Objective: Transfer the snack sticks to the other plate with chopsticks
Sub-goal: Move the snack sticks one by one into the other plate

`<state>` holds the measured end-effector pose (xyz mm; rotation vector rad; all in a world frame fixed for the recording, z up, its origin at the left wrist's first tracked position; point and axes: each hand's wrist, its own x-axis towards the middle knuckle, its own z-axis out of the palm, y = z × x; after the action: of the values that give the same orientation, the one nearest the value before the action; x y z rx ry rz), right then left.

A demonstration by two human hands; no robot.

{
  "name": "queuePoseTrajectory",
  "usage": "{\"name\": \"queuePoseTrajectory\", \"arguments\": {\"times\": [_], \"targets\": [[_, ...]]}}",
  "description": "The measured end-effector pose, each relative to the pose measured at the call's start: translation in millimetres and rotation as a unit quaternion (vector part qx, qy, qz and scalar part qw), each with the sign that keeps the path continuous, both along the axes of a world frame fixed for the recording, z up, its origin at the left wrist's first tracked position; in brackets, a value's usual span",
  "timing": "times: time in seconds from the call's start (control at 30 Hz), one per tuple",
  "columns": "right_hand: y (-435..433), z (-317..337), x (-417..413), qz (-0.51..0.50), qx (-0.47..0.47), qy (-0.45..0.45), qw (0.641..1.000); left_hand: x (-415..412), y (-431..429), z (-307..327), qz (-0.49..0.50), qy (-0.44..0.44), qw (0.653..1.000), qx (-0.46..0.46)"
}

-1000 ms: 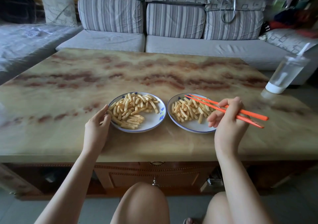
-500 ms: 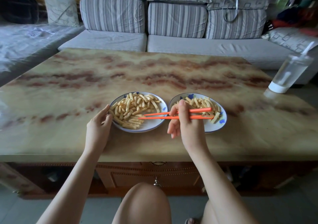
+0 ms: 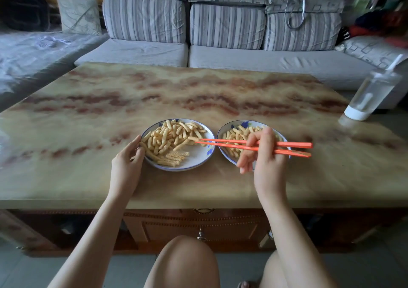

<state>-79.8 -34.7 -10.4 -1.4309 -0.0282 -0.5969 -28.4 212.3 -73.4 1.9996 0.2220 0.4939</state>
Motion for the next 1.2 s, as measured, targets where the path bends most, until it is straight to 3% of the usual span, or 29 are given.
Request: {"name": "queuePoseTrajectory", "arguments": {"times": [0.27,0.47,0.7,1.0,1.2], "targets": [[-36,6,0,-0.184,0.045,-0.032,0.981,1,0,-1,-0.001,-0.003,1.000,-0.003],[-50,-2,4,-0.240,0.011,-0.026,0.970,3,1,-3,0.001,-0.001,1.000,-0.003],[-36,3,-2,-0.202,-0.001,-0.046,0.978,3,1,-3,0.001,-0.002,1.000,0.000],[2,-4,1,0.048,-0.050,-0.005,0.998,3,2,-4,0.003,-0.005,1.000,-0.006],[19,-9,15,0.044,-0.136,-0.016,0.990,2,2,-4,-0.001,-0.006,1.000,-0.007]]}}
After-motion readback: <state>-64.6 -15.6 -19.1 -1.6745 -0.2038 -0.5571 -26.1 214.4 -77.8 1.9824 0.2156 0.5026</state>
